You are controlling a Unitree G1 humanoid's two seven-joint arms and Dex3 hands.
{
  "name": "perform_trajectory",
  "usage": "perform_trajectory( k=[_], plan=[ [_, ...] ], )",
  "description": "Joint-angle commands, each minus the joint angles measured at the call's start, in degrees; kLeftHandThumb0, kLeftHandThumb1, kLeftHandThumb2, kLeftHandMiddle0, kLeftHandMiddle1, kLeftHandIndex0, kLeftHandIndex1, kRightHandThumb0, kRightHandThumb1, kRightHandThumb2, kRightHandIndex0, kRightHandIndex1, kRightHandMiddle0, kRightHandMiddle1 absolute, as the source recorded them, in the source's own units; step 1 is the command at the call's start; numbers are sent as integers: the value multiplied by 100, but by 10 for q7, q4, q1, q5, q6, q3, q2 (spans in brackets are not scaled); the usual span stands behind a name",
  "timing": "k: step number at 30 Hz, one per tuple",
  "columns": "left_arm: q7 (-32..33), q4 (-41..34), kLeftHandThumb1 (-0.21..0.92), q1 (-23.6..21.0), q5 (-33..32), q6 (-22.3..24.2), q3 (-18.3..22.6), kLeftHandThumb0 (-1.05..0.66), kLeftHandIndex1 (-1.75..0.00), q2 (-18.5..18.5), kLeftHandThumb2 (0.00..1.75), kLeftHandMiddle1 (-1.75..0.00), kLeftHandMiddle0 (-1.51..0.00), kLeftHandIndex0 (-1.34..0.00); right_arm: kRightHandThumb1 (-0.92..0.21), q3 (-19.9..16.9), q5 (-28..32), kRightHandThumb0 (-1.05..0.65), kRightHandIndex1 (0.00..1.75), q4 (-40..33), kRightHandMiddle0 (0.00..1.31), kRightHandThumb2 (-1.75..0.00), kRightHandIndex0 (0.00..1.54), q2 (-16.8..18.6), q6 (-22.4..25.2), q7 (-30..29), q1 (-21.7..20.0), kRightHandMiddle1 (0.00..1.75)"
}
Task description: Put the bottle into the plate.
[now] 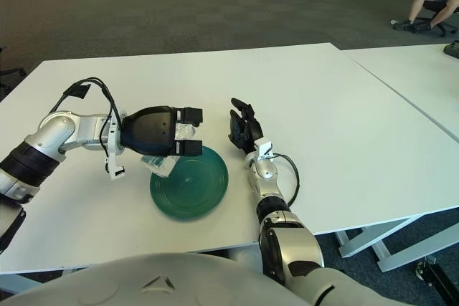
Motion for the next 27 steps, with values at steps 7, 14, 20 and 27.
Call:
perform_trajectory(
  k=[7,14,20,27],
  plan=[
    [-23,60,6,-21,-8,17,-18,0,-174,-11,162,-175,-80,-57,-92,1,-2,-62,1,16,0,-73,30,0,13,-8,22,60],
    [-7,90,11,-24,-21,10,-22,0,-175,-18,156,-174,-77,-53,-92,5,-5,-62,1,10,0,-72,30,-1,12,-14,23,61],
    [34,111,12,-28,-5,9,-32,0,-175,-25,154,-172,-76,-52,-92,7,-7,-61,1,12,0,-73,30,-2,15,-19,22,61],
    [62,123,10,-36,14,12,-46,0,-175,-26,156,-170,-79,-54,-92,9,-7,-60,1,10,0,-72,30,-1,14,-22,23,61]
  ],
)
